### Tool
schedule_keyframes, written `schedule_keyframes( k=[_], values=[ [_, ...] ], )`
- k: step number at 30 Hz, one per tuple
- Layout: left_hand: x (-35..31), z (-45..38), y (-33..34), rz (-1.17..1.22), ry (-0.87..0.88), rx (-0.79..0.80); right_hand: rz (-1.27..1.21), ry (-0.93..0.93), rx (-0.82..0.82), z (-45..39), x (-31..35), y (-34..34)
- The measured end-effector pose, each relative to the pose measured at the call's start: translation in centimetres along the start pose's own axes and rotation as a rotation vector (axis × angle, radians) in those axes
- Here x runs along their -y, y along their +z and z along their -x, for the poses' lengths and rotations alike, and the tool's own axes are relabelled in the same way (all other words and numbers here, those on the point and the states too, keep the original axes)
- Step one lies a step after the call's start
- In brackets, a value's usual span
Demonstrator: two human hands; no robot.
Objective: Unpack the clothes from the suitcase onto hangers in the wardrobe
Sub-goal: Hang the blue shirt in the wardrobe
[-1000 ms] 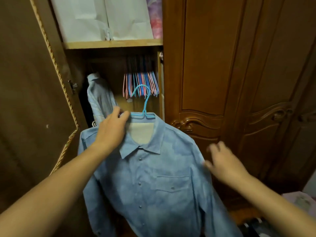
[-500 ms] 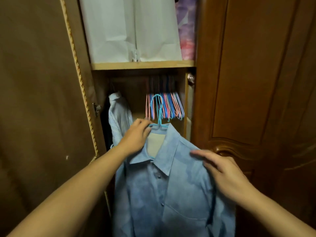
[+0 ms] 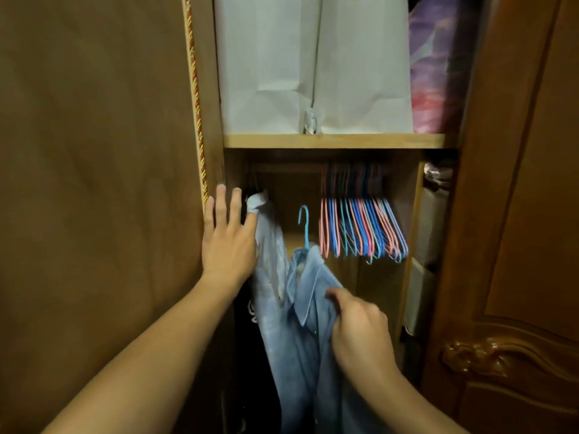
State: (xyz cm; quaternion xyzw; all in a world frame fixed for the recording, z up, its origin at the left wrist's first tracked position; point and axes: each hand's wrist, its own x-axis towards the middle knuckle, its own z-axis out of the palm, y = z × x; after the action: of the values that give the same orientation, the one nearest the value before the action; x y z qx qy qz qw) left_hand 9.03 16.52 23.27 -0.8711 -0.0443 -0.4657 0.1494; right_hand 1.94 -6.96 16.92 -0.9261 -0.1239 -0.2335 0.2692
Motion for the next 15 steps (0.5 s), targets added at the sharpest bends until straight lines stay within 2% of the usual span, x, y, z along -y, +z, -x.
schedule_keyframes(
  k=[4, 6, 10, 13, 15],
  values=[
    [0.9, -1.6, -1.5, -0.029, -0.054, -0.131, -0.022, -0.033, -0.138, -5.6, 0.7, 0.4],
    [1.3, -3.2, -2.6, -0.076, -0.085, -0.145, -0.053, -0.061, -0.168, -8.3, 1.4, 1.2],
    [1.7, -6.7, -4.8, -0.216, -0.142, -0.069, -0.082, -0.129, -0.201, -14.9, 3.1, 3.4],
    [2.2, -6.8, -4.8, -0.334, -0.092, 0.021, -0.099, -0.132, -0.189, -19.2, 3.3, 4.7],
    [2.6, -6.2, -4.6, -0.421, -0.049, 0.069, -0.071, -0.100, -0.113, -21.4, 3.1, 5.3]
  ],
)
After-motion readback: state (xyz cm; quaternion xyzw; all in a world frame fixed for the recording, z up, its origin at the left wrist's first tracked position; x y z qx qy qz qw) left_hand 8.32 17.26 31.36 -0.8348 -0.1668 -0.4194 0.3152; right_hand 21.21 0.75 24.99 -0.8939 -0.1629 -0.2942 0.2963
